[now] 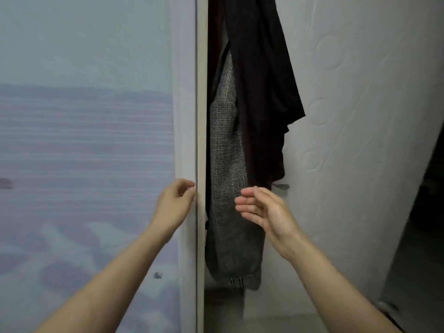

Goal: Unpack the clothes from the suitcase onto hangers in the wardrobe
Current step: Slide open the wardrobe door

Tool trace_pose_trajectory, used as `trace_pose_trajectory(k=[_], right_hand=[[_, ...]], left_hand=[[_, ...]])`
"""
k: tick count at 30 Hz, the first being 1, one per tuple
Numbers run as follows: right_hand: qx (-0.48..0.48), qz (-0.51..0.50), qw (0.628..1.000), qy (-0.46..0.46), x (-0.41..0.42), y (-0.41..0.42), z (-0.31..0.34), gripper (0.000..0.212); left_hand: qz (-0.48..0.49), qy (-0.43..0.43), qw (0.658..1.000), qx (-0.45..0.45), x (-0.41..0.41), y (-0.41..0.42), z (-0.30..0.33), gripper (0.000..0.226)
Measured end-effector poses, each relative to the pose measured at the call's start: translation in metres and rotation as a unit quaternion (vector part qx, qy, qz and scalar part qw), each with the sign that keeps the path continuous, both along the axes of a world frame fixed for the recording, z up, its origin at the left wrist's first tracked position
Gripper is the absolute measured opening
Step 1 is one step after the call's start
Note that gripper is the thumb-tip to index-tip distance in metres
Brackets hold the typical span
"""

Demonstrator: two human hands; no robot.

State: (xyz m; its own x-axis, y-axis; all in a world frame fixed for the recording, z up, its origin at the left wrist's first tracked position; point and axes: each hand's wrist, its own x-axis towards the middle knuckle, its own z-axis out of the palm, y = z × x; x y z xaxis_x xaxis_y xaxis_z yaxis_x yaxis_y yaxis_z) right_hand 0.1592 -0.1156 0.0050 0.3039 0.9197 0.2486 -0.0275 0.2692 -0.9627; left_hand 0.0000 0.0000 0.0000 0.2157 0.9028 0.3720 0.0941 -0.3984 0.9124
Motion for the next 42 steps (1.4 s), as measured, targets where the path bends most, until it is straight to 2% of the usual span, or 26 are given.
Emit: trace_pose_trajectory(k=[4,9,13,18,23,28,31,35,39,42], right_hand=[[-0.007,-0.024,1.0,-0.005,0.002,0.001,-0.001,0.025],[-0.021,-0.018,0.999,-0.03,-0.007,0.012,0.001,0.026],[-0.024,-0.008,0.999,-0.027,-0.013,0.027,0.001,0.026],[-0.018,0.005,1.0,-0.008,-0.017,0.046,-0.001,0.025],[-0.005,0.017,1.0,0.0,-0.021,0.065,0.001,0.024],[-0.002,0.035,0.999,0.005,-0.031,0.08,0.001,0.025],[0.007,0.052,0.998,0.02,-0.039,0.085,0.003,0.024],[0.011,0.069,0.997,0.02,-0.048,0.087,0.003,0.025],[0.012,0.093,0.996,0.013,-0.051,0.087,0.0,0.025],[0.002,0.117,0.993,0.008,-0.052,0.091,-0.002,0.027]], left_hand=[[0.167,0.121,0.964,0.168,0.006,0.012,-0.005,0.036],[0.193,0.226,0.911,0.285,0.018,0.032,-0.021,0.063],[0.178,0.213,0.902,0.33,0.024,0.045,-0.028,0.073],[0.164,0.177,0.908,0.342,0.025,0.055,-0.033,0.057],[0.206,0.223,0.864,0.401,0.02,0.073,-0.039,0.057],[0.221,0.256,0.828,0.447,0.013,0.079,-0.031,0.067],[0.217,0.253,0.83,0.447,0.012,0.079,-0.023,0.075],[0.202,0.222,0.861,0.411,0.014,0.077,-0.02,0.097],[0.201,0.202,0.868,0.405,0.006,0.081,-0.02,0.104],[0.211,0.207,0.867,0.401,-0.006,0.083,-0.02,0.101]])
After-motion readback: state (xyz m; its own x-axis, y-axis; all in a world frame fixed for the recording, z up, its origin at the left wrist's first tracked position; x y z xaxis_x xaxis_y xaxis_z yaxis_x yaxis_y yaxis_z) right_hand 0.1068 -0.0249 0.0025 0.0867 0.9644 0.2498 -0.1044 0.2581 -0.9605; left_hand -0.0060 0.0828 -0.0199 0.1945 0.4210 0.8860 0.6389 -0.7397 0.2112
